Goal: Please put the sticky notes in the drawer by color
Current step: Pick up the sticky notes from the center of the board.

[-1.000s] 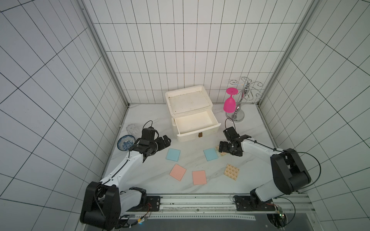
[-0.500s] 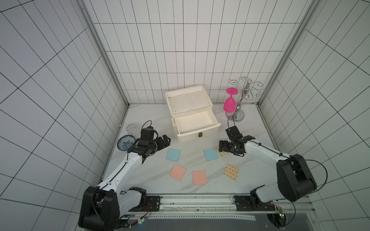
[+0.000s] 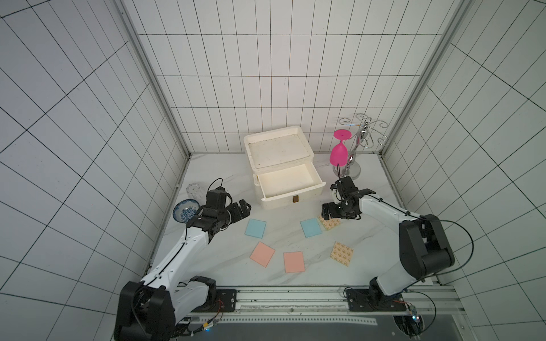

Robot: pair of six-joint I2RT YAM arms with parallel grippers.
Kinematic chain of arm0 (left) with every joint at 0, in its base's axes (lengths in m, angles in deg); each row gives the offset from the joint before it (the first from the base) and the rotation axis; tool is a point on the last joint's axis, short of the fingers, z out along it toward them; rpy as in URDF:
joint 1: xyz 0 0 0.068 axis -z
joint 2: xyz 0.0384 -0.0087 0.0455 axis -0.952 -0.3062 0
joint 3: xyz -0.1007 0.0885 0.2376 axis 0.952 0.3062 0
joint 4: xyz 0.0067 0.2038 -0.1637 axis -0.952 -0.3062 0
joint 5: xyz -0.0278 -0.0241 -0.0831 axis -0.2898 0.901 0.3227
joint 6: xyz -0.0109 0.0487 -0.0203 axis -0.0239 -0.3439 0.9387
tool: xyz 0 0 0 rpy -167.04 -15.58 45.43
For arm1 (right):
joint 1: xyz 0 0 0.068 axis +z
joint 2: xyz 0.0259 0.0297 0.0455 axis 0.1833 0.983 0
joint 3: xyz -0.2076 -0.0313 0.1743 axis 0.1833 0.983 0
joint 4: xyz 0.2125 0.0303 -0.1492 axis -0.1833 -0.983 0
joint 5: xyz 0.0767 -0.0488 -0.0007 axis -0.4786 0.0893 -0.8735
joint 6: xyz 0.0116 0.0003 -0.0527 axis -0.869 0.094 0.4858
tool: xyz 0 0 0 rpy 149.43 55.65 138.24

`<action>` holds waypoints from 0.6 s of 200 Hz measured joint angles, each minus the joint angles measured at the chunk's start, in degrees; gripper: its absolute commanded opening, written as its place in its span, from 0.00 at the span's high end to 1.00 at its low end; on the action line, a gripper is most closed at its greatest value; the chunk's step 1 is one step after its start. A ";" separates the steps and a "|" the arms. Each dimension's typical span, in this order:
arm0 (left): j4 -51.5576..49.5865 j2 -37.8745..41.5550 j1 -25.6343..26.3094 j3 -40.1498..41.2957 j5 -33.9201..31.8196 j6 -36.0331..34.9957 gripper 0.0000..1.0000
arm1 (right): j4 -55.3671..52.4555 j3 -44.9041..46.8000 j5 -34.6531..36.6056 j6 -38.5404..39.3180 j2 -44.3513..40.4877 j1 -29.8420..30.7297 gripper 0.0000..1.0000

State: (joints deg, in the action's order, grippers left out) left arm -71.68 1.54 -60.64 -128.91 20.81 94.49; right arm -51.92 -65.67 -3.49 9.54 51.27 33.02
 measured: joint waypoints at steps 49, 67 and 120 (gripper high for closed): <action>-0.48 1.20 -0.79 -0.04 -0.15 -0.17 0.01 | -0.72 -0.52 -0.61 1.90 4.83 0.22 0.01; -0.52 1.20 -1.11 -0.04 -0.13 -0.17 0.01 | -0.52 -0.61 -0.26 1.60 5.03 0.90 0.01; -0.55 1.36 -1.53 -0.04 0.11 -0.17 0.01 | -2.32 -1.07 6.58 -0.76 5.18 7.02 0.01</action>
State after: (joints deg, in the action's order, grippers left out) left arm -72.23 2.89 -62.17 -128.95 20.92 94.31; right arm -54.24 -66.74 3.08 8.78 56.45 40.04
